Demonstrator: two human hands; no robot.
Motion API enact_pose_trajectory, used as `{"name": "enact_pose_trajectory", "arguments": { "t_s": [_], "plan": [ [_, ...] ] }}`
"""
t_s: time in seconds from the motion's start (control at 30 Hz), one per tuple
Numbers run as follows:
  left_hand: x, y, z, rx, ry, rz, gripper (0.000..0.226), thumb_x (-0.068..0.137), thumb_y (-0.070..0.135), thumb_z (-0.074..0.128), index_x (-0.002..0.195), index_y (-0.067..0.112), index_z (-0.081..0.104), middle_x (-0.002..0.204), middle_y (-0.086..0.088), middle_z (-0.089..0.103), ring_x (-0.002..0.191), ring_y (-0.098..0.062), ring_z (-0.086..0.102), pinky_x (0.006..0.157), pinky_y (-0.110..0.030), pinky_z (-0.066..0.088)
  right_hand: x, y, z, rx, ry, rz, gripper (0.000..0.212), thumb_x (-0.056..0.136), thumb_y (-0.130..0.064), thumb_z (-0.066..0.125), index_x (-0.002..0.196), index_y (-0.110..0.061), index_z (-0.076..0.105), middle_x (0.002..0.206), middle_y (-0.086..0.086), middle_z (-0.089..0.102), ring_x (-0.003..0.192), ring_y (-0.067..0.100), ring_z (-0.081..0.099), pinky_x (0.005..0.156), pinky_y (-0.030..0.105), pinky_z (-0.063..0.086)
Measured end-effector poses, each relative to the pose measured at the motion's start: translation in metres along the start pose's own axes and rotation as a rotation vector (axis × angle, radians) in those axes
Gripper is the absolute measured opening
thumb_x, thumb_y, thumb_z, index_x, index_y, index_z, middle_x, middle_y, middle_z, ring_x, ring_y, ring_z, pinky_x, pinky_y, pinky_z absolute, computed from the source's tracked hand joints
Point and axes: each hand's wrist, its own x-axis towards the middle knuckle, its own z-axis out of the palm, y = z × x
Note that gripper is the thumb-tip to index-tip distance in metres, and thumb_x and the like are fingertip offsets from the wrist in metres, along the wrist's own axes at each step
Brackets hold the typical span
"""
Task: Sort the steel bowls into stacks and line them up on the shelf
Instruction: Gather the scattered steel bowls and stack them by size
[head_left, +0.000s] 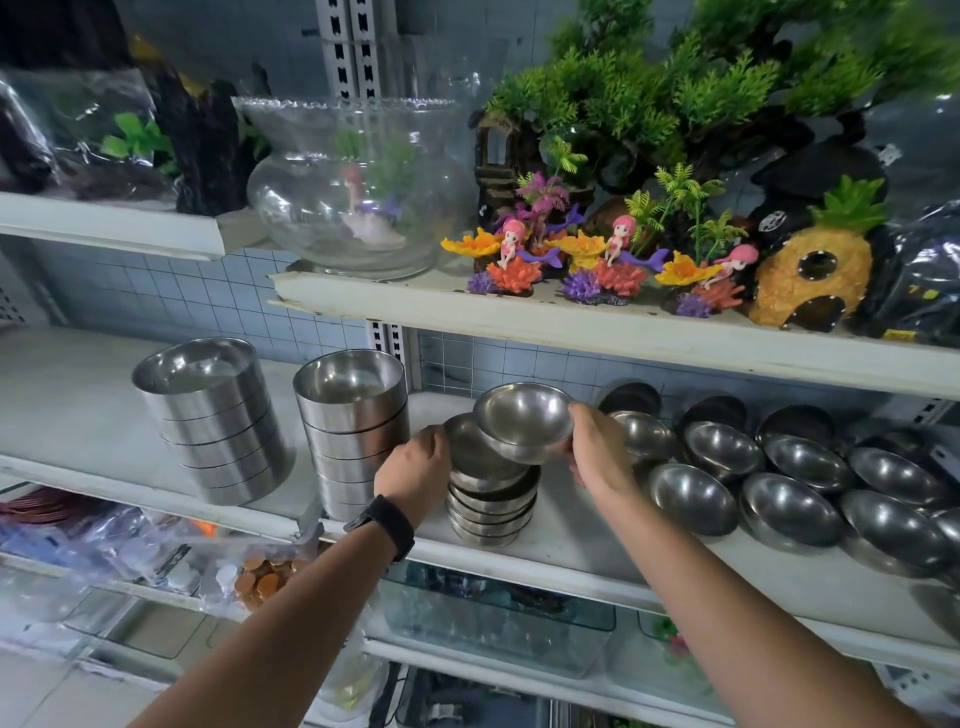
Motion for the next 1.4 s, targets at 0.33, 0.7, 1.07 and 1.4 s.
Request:
{"name": "enact_pose_trajectory", "arguments": {
  "t_s": [0.33,0.7,1.07,1.4],
  "plan": [
    [-0.003,0.002,0.004,-0.095,-0.035,-0.054,0.033,0.107,0.018,0.028,0.132,0.011,0.048,0.127,-0.015,0.063,0.108,-0.038,0.063,0.084,-0.038,0.049,0.000,0.021,0.017,-0.248,-0.049,-0.089,0.040,0.099,-0.022,0.038,0.060,-0.016,0.034,0.057,0.001,0.042,0.059,0.019,0.042,0.062,0.036,0.032],
    [-0.001,-0.003,-0.001,-0.352,-0.143,-0.143,0.057,0.106,0.043,0.019,0.148,0.012,0.041,0.127,-0.023,0.060,0.116,-0.040,0.058,0.100,-0.044,0.045,-0.005,0.022,0.023,-0.437,-0.106,-0.064,0.040,0.101,-0.018,0.034,0.061,-0.021,0.031,0.064,0.001,0.038,0.074,0.024,0.043,0.068,0.038,0.034],
    [-0.007,-0.003,-0.005,-0.336,-0.185,-0.071,0.061,0.103,0.060,0.023,0.123,0.020,0.065,0.108,-0.017,0.069,0.106,-0.036,0.063,0.094,-0.038,0.048,-0.009,0.027,0.026,-0.532,-0.101,0.001,0.026,0.102,-0.006,0.031,0.118,-0.001,0.052,0.115,0.022,0.061,0.105,0.039,0.060,0.076,0.039,0.044],
    [-0.007,-0.001,-0.006,-0.366,-0.169,-0.124,0.067,0.100,0.067,0.021,0.127,0.024,0.064,0.123,-0.015,0.067,0.117,-0.034,0.061,0.098,-0.038,0.045,-0.011,0.021,0.026,-0.691,-0.147,-0.035,0.031,0.107,-0.021,0.025,0.100,-0.009,0.054,0.110,0.022,0.062,0.104,0.038,0.058,0.083,0.042,0.045]
  ]
}}
